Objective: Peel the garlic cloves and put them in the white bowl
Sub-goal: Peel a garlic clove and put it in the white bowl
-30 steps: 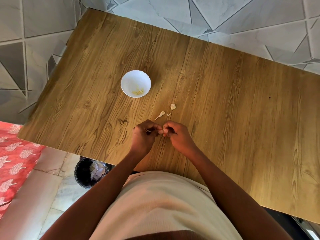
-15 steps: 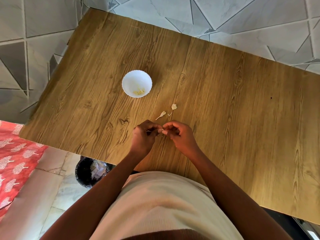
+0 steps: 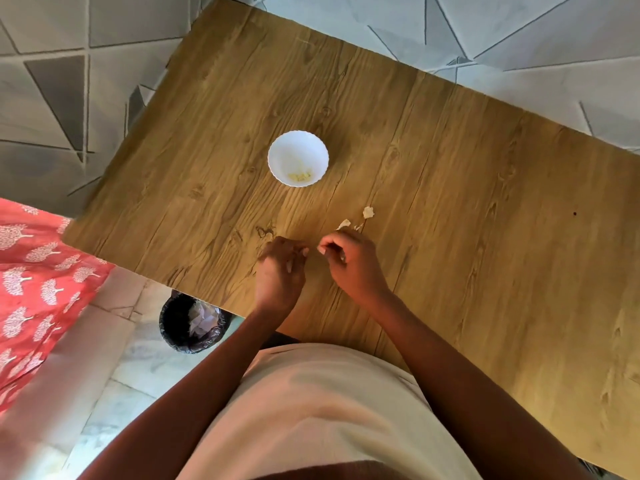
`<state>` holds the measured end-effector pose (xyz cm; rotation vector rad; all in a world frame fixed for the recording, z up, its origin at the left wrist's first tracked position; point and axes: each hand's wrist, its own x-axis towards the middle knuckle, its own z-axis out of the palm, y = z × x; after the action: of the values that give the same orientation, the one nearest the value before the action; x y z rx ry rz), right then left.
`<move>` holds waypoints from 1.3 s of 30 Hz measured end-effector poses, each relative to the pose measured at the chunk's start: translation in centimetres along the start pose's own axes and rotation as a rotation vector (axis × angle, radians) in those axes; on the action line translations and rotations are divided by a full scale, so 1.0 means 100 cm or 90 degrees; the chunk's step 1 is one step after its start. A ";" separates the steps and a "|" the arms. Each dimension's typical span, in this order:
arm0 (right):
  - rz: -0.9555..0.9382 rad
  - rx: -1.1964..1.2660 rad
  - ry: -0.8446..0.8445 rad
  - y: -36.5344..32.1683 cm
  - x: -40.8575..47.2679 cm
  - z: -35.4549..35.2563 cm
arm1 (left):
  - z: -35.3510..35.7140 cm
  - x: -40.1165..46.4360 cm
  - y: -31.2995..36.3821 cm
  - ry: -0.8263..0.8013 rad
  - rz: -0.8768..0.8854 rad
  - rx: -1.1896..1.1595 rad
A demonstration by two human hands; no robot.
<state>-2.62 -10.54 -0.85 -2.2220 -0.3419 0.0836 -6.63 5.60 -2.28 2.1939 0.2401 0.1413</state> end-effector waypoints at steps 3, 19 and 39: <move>-0.046 -0.091 -0.021 -0.010 0.027 0.020 | -0.009 -0.003 -0.015 0.049 0.056 0.140; -0.012 -0.223 -0.081 -0.018 0.046 0.053 | -0.029 -0.019 -0.056 -0.012 0.110 0.183; 0.032 -0.264 0.027 0.025 -0.062 0.009 | 0.005 -0.029 -0.040 -0.167 0.312 0.122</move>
<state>-8.21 -13.00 -3.74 -2.6387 -0.3002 -0.0085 -9.83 6.87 -5.82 2.3938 -0.4507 0.1018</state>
